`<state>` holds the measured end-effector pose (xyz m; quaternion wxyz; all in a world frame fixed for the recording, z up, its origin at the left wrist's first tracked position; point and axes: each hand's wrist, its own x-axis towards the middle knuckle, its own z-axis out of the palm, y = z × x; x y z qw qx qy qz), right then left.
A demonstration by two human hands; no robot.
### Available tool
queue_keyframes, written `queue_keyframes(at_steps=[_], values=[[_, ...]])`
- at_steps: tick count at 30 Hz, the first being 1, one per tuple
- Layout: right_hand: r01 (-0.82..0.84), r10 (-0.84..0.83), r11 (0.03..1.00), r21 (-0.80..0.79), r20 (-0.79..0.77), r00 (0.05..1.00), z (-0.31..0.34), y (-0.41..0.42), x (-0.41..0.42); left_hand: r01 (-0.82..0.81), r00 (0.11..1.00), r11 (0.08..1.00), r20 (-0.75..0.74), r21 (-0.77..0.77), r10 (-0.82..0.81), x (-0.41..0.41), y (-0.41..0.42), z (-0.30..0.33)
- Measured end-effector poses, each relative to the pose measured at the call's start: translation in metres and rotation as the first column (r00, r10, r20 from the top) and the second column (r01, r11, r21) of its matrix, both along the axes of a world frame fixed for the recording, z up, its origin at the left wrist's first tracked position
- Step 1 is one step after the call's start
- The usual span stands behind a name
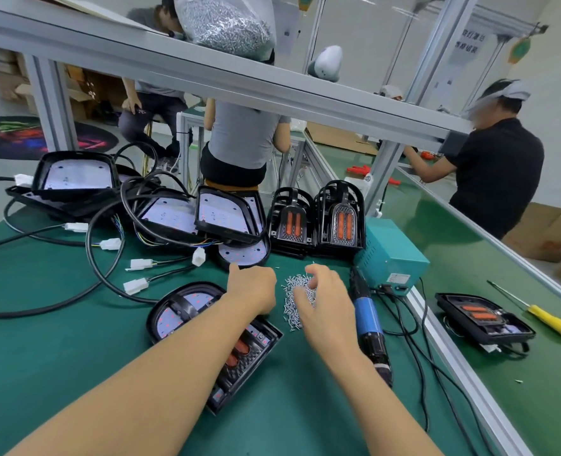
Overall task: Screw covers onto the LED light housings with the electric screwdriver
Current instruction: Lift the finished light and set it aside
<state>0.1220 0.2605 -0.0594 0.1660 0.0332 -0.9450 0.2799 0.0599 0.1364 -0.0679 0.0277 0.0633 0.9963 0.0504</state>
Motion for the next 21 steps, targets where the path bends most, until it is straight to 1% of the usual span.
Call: queue_keyframes(at_steps=[2, 4, 6, 8, 10, 11, 15, 17, 19, 21], values=[[-0.056, 0.058, 0.992, -0.112, 0.018, 0.998, 0.002, -0.012, 0.006, -0.023, 0.999, 0.999, -0.028, 0.037, 0.024, 0.002, -0.002, 0.002], [-0.099, 0.106, 0.978, -0.183, 0.029, 0.994, 0.002, -0.021, 0.010, -0.030, 0.992, 0.995, -0.116, 0.090, 0.041, 0.003, -0.007, 0.006], [-0.135, 0.153, 0.969, -0.205, 0.076, 0.985, 0.003, -0.030, 0.011, -0.032, 0.966, 0.988, -0.250, 0.148, 0.068, 0.003, -0.014, 0.013], [-0.171, 0.207, 0.963, -0.207, 0.172, 0.963, 0.004, -0.039, 0.012, -0.032, 0.928, 0.962, -0.350, 0.270, 0.129, 0.005, -0.024, 0.021], [-0.201, 0.257, 0.956, -0.216, 0.275, 0.926, 0.004, -0.047, 0.013, -0.023, 0.900, 0.921, -0.393, 0.389, 0.188, 0.009, -0.038, 0.026], [-0.212, 0.266, 0.957, -0.195, 0.312, 0.912, 0.003, -0.049, 0.014, -0.016, 0.888, 0.894, -0.405, 0.448, 0.219, 0.012, -0.047, 0.026], [-0.208, 0.217, 0.976, -0.067, 0.417, 0.883, -0.001, -0.051, 0.011, -0.032, 0.840, 0.728, -0.376, 0.684, 0.391, 0.034, -0.087, 0.015], [-0.199, 0.198, 0.979, -0.051, 0.491, 0.849, -0.001, -0.049, 0.007, -0.086, 0.808, 0.654, -0.331, 0.752, 0.487, 0.047, -0.108, 0.003], [-0.188, 0.222, 0.975, -0.117, 0.560, 0.799, -0.002, -0.048, 0.003, -0.135, 0.789, 0.596, -0.278, 0.792, 0.548, 0.058, -0.129, -0.011], [-0.185, 0.287, 0.956, -0.228, 0.590, 0.755, -0.004, -0.045, 0.002, -0.162, 0.796, 0.540, -0.213, 0.826, 0.566, 0.069, -0.149, -0.025]])
